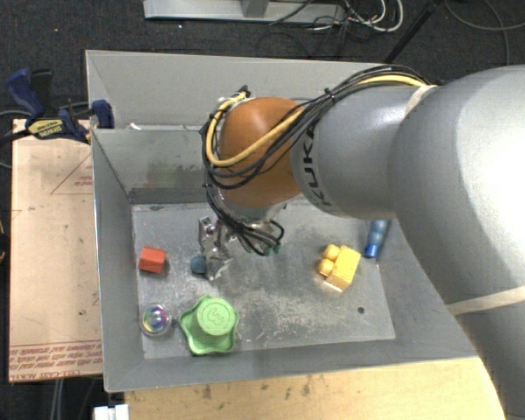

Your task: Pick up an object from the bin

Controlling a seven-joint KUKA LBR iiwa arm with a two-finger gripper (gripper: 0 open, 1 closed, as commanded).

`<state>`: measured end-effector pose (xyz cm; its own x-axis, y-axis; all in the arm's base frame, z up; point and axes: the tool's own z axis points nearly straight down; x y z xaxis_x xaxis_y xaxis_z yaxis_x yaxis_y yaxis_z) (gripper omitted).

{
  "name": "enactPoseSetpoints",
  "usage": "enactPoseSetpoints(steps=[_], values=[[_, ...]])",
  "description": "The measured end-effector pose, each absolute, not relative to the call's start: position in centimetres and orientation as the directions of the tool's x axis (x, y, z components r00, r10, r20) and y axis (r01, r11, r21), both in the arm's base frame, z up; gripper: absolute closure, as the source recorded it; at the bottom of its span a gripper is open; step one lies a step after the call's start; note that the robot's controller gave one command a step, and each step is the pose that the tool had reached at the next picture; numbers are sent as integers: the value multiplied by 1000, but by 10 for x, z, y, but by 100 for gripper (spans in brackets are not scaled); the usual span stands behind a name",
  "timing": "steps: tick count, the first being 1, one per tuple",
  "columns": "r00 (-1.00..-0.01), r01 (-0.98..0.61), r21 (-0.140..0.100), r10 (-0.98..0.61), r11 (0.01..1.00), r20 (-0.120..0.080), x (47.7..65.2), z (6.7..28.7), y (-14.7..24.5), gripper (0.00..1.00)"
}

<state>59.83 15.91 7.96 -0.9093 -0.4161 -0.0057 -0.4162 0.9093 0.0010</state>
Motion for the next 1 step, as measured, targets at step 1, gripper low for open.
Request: enactPoseSetpoints(steps=[1], values=[[-910, -414, 1, -414, 910, -5, 599, 91, 159, 100]])
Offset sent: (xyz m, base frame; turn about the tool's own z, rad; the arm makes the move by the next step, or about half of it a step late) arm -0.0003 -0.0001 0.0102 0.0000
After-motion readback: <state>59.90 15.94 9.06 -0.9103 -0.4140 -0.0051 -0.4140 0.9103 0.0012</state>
